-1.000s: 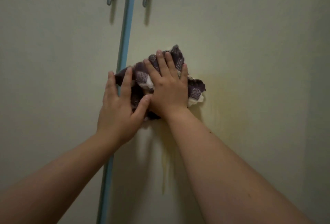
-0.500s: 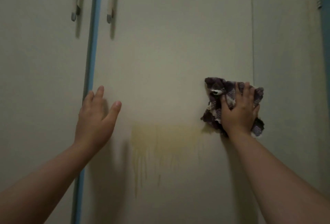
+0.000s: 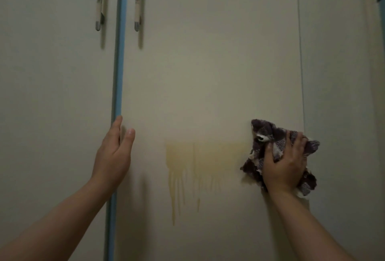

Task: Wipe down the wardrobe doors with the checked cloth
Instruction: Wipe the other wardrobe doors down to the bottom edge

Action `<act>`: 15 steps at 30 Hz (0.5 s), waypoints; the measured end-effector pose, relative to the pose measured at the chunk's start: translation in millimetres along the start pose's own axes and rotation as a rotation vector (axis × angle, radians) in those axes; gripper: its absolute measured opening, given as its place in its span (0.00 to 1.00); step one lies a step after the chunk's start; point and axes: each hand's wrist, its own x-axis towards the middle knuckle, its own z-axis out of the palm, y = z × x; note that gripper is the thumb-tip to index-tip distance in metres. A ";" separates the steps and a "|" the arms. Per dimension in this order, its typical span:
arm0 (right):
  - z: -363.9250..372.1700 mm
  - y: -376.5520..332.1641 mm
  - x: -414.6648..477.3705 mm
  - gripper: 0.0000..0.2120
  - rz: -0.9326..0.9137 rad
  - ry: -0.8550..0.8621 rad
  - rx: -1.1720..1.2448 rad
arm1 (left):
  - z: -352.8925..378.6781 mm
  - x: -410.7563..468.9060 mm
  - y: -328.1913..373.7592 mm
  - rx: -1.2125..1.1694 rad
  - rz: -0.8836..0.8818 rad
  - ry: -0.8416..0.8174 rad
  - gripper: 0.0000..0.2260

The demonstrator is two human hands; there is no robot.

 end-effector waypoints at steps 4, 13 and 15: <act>20.0 -53.4 -32.8 0.30 -0.195 -0.076 -0.022 | 1.6 -0.8 -0.2 -0.029 0.016 0.000 0.22; 71.7 -168.9 -95.5 0.35 -0.566 -0.204 -0.084 | -15.8 -19.2 -6.1 0.039 0.118 -0.021 0.22; 79.7 -188.0 -104.7 0.32 -0.623 -0.211 -0.066 | -20.2 -23.1 -6.4 0.065 0.135 -0.003 0.25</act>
